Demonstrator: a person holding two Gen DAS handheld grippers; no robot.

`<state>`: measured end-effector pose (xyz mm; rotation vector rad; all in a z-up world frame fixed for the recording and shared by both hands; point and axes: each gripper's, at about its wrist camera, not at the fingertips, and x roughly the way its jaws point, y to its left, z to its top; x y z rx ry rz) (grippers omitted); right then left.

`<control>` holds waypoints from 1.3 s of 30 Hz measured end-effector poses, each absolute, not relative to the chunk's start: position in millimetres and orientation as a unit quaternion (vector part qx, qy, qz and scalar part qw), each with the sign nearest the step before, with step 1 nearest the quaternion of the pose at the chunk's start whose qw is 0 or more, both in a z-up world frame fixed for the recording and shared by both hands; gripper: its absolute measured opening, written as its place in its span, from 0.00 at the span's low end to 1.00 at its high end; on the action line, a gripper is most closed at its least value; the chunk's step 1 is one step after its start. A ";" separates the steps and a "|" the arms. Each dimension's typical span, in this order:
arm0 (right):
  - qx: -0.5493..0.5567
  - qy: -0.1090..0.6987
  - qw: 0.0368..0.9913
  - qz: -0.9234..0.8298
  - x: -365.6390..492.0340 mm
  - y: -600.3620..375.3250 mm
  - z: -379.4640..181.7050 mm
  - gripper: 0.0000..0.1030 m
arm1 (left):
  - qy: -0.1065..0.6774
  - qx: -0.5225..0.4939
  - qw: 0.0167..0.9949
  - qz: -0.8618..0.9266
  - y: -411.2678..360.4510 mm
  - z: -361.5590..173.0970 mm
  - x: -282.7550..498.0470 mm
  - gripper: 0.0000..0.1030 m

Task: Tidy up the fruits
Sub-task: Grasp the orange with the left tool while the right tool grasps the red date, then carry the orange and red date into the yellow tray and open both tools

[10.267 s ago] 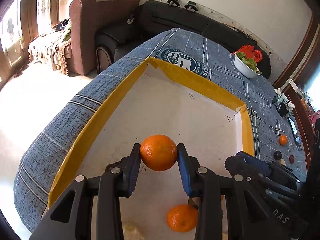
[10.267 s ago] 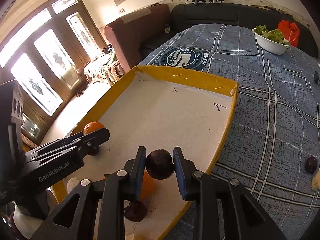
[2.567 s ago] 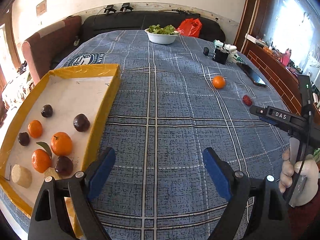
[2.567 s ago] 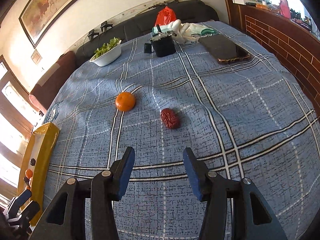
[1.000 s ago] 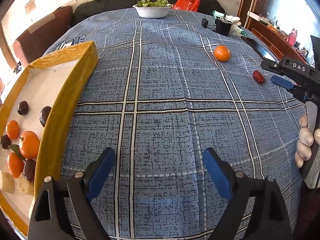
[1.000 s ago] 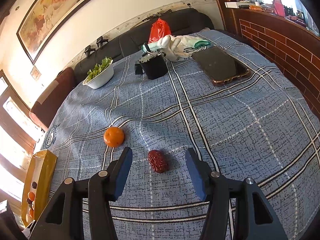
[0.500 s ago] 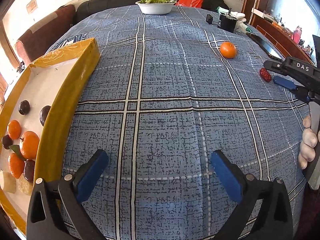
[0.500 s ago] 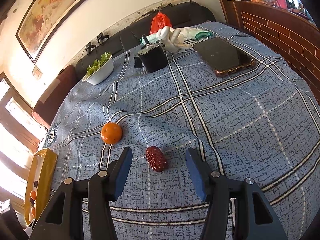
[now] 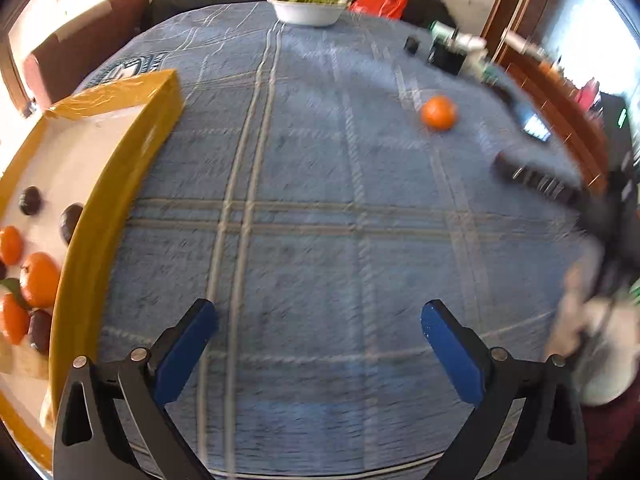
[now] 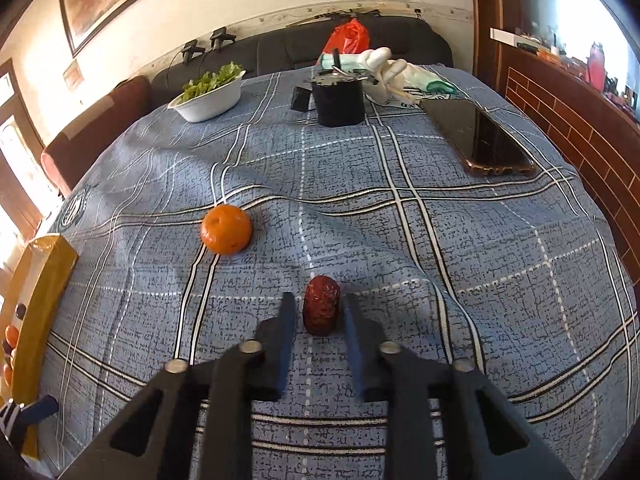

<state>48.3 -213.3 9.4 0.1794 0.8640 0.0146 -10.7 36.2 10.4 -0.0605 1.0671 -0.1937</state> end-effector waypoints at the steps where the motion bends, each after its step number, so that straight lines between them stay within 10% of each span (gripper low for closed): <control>1: 0.087 0.416 0.905 0.006 47.5 -213.6 9.6 0.19 | 0.502 -0.035 0.859 -0.095 34.9 16.1 -7.5 0.99; 11: 0.180 0.410 0.894 0.022 41.1 -243.2 15.6 0.19 | 0.464 -0.034 0.873 -0.147 -24.8 49.5 79.5 0.98; 15: 0.220 0.417 0.882 0.022 42.1 -257.4 12.3 0.19 | 0.477 -0.015 0.863 -0.164 -57.3 34.7 112.9 0.69; 26: 0.249 0.412 0.876 0.019 40.5 -269.2 14.1 0.19 | 0.457 0.083 0.871 -0.161 -103.9 6.1 139.7 0.68; 30: 0.245 0.413 0.877 0.019 40.4 -268.2 13.9 0.19 | 0.458 0.082 0.868 -0.173 -106.7 3.2 138.4 0.33; 39: 0.275 0.393 0.875 0.068 38.9 -269.9 17.9 0.19 | 0.462 0.032 0.869 -0.177 -84.5 18.3 120.8 0.33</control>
